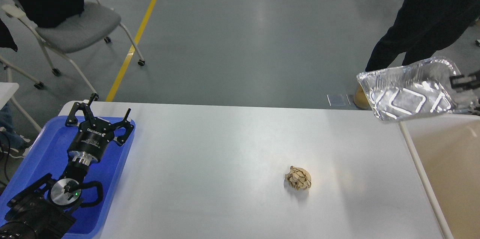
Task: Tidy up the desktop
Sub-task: 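Lift the foil tray with the right gripper toward the beige bin, then lower the foil tray into the beige bin and open the right gripper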
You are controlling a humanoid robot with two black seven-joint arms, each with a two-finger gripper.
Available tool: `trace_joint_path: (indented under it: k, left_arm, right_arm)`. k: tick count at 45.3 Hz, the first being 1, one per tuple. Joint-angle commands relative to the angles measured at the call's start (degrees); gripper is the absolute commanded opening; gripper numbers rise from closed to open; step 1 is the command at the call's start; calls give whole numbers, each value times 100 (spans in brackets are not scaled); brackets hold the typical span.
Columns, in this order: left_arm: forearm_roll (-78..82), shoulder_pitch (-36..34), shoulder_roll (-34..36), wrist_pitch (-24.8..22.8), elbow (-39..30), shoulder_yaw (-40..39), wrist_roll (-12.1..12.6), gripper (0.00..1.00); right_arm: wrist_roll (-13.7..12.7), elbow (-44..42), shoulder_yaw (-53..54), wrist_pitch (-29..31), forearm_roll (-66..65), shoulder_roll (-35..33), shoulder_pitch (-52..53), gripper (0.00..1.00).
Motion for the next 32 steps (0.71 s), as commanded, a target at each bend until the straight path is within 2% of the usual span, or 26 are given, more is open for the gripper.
trace_joint_path:
  k: [1, 6, 12, 19, 24, 32]
  left_arm:
    - [-1, 4, 2, 1, 0, -12, 5, 99]
    - [-1, 13, 2, 1, 0, -12, -4, 99]
    - [-1, 22, 11, 1, 0, -21, 5, 99]
    - [-1, 39, 38, 1, 0, -21, 5, 99]
    - [-1, 39, 38, 1, 0, -21, 5, 99]
    - [-1, 39, 38, 1, 0, -21, 5, 99]
  right_arm:
    - [-12, 313, -187, 928, -142, -279, 1082, 0]
    - [-38, 278, -187, 1236, -115, -463, 1275, 0]
    - [-126, 68, -108, 1245, 113, -823, 1337, 0]
    - [-469, -758, 129, 1087, 999, -1219, 1179, 0]
    - [-645, -1198, 313, 491, 1825, -1448, 749, 0]
    - [-900, -1655, 638, -1126, 3117, -1492, -331, 0]
